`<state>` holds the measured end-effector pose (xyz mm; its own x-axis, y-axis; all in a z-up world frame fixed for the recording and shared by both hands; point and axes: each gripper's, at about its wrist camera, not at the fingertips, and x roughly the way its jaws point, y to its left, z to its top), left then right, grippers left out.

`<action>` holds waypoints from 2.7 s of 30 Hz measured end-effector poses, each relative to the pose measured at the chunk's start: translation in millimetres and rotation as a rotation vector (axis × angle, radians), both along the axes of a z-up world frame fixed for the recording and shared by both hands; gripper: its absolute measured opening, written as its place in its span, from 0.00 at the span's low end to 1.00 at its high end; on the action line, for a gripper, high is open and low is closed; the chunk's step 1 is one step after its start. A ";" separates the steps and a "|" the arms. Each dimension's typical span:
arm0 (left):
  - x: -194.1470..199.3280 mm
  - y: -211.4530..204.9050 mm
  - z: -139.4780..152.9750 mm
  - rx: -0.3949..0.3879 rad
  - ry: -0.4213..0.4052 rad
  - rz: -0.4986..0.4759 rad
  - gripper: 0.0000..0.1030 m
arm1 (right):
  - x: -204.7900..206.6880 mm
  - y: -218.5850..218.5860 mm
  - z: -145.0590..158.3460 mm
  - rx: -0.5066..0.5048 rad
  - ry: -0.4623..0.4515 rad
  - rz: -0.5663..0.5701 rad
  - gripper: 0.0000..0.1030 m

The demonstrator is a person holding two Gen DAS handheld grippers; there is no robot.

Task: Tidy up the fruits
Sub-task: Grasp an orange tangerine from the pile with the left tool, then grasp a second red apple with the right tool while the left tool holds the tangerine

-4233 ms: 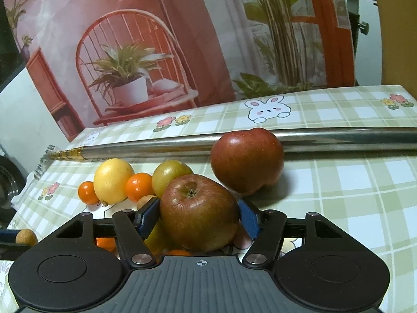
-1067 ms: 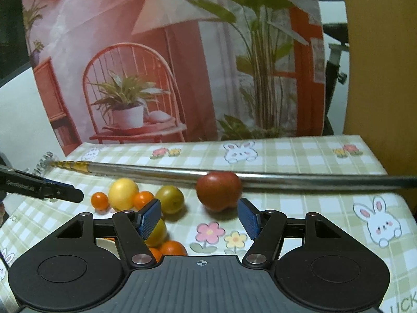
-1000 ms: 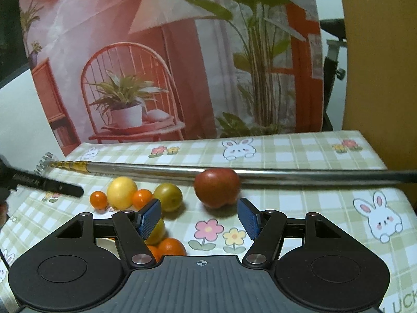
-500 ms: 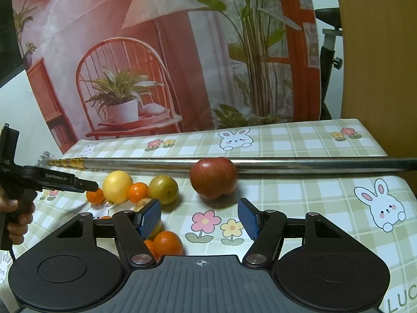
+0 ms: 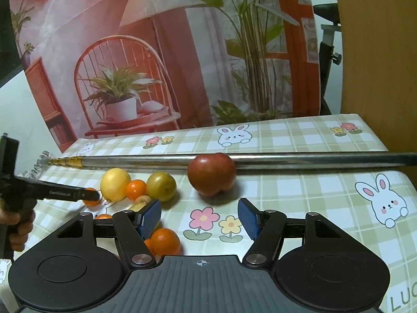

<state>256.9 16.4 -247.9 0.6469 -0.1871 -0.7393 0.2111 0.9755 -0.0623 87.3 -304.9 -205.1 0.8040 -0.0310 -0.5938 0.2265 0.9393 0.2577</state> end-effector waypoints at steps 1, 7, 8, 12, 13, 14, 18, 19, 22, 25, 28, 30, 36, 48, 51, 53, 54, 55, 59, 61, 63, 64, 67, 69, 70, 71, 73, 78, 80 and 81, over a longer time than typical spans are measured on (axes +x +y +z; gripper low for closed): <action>-4.6 1.3 2.8 -0.007 -0.004 -0.004 0.40 | -0.6 -0.7 -0.8 0.003 0.000 -0.002 0.60; -35.2 3.3 19.6 -0.064 -0.031 -0.030 0.40 | -2.3 -4.1 -7.6 0.009 0.011 -0.002 0.60; -40.7 2.4 21.9 -0.071 -0.037 -0.036 0.40 | -2.5 -5.0 -9.2 0.011 0.013 -0.004 0.60; -59.5 -2.9 27.9 -0.086 -0.061 -0.055 0.40 | 0.6 -9.1 -12.0 0.008 -0.005 0.001 0.60; -63.7 -5.0 29.2 -0.091 -0.067 -0.059 0.40 | 2.5 -9.9 -12.0 -0.004 -0.016 0.005 0.60; -67.4 -6.1 30.0 -0.097 -0.071 -0.062 0.40 | 5.0 -10.8 -11.5 -0.024 -0.032 0.007 0.61; -78.8 -9.6 30.9 -0.116 -0.074 -0.078 0.40 | 22.0 -16.4 -13.6 -0.087 -0.113 0.013 0.75; -81.1 -10.6 31.1 -0.119 -0.074 -0.081 0.40 | 30.7 -18.6 -15.6 -0.098 -0.111 0.015 0.75; -85.5 -12.0 29.9 -0.131 -0.068 -0.086 0.40 | 58.1 -24.7 -23.7 -0.104 -0.087 0.036 0.75; -87.4 -12.1 26.9 -0.136 -0.059 -0.087 0.40 | 83.2 -29.5 -33.4 -0.083 -0.046 0.039 0.75; -89.6 -11.2 24.6 -0.138 -0.052 -0.090 0.40 | 102.4 -32.8 -44.5 -0.052 -0.005 0.042 0.75; -90.5 -11.3 24.0 -0.140 -0.050 -0.092 0.40 | 111.4 -33.5 -50.6 -0.037 0.016 0.036 0.75; -91.7 -11.6 23.0 -0.146 -0.048 -0.097 0.40 | 125.0 -31.9 -59.1 -0.013 0.055 0.040 0.65; -91.1 -16.8 20.8 -0.136 -0.045 -0.115 0.40 | 79.1 -28.8 -55.7 0.031 0.044 0.059 0.64; -90.6 -17.1 20.5 -0.141 -0.043 -0.114 0.40 | 75.7 -26.6 -55.9 0.015 0.041 0.069 0.64; -91.1 -16.4 20.2 -0.143 -0.042 -0.113 0.40 | 78.8 -26.2 -55.4 0.008 0.042 0.066 0.64; -91.6 -16.1 19.9 -0.142 -0.040 -0.113 0.40 | 80.2 -26.0 -55.6 0.003 0.044 0.064 0.64; -92.0 -15.7 19.8 -0.142 -0.039 -0.112 0.40 | 82.2 -25.4 -56.2 -0.007 0.049 0.061 0.63; -94.2 -15.3 19.4 -0.143 -0.033 -0.121 0.40 | 81.3 -24.7 -56.0 -0.011 0.045 0.055 0.63; -94.5 -16.5 18.7 -0.139 -0.031 -0.130 0.40 | 75.3 -24.6 -54.0 -0.007 0.035 0.038 0.63; -94.2 -18.5 16.9 -0.134 -0.027 -0.137 0.40 | 67.0 -26.9 -49.6 0.019 0.010 0.028 0.63; -93.4 -19.9 15.4 -0.131 -0.023 -0.141 0.40 | 61.6 -27.5 -46.3 0.032 -0.004 0.024 0.63; -90.0 -26.8 9.3 -0.113 -0.010 -0.159 0.40 | 47.1 -25.5 -37.2 0.055 -0.038 0.022 0.63; -88.6 -31.9 5.2 -0.090 -0.003 -0.169 0.40 | 38.8 -23.4 -32.1 0.070 -0.050 0.025 0.63; -88.2 -34.0 3.4 -0.080 -0.001 -0.174 0.40 | 35.1 -21.9 -30.4 0.076 -0.054 0.026 0.63; -88.5 -35.1 1.9 -0.075 0.002 -0.177 0.40 | 31.0 -20.2 -28.6 0.082 -0.058 0.028 0.63; -89.4 -36.1 0.2 -0.077 0.010 -0.183 0.40 | 24.3 -17.0 -25.4 0.093 -0.065 0.030 0.63; -92.8 -33.5 -0.6 -0.072 0.019 -0.179 0.40 | 10.5 -9.4 -17.8 0.114 -0.082 0.043 0.63; -94.3 -31.1 2.2 -0.087 0.026 -0.171 0.40 | 6.5 -4.8 -14.6 0.115 -0.085 0.052 0.63; -95.6 -30.6 4.0 -0.099 0.028 -0.171 0.40 | 5.5 -2.7 -13.4 0.115 -0.085 0.054 0.63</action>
